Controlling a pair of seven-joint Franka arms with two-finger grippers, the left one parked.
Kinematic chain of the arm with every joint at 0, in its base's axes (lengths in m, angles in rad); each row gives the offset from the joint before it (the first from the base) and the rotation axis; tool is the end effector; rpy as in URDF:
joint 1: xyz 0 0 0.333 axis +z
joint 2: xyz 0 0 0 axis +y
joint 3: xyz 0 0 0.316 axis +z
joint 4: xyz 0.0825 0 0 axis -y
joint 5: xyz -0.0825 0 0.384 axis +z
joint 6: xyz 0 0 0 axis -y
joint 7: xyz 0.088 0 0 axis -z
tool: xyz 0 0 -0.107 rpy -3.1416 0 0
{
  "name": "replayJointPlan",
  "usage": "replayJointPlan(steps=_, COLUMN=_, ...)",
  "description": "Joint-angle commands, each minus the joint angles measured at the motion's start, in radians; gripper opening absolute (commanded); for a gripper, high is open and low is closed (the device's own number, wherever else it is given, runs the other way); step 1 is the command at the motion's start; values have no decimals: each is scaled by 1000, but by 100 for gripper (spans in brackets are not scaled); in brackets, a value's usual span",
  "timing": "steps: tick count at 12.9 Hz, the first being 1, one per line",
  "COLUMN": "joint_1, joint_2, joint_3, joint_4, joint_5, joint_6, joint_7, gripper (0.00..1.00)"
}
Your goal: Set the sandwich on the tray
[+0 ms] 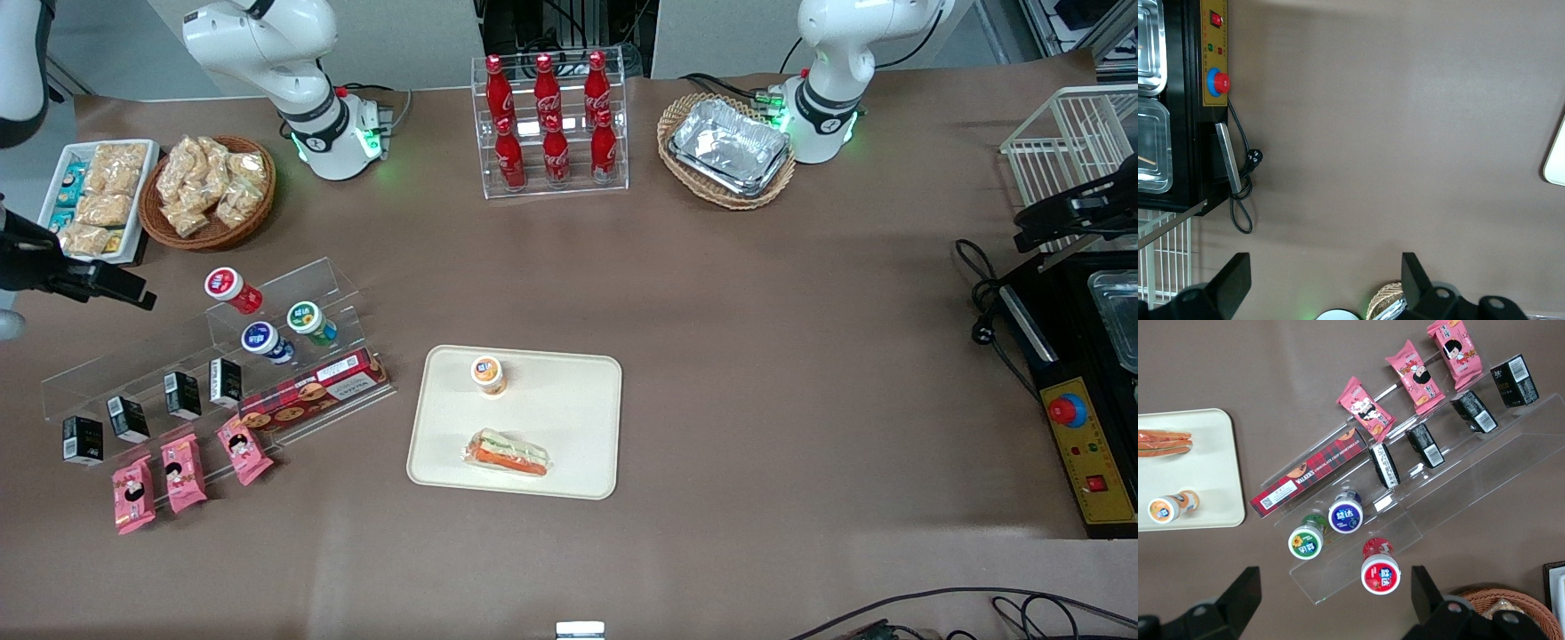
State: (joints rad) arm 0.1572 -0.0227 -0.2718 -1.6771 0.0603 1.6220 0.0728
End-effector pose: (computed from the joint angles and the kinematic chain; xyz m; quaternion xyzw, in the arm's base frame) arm 0.5465 -0.0582 0.5909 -0.9947 0.0954 0.0159 0.0335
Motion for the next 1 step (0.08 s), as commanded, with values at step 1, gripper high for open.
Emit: replayJointPlan(steps=1, joint_1=1, joint_2=-91, joint_3=5, joint_4=-100, joint_5=-19, joint_6=36, joint_7=-14, gripper=100)
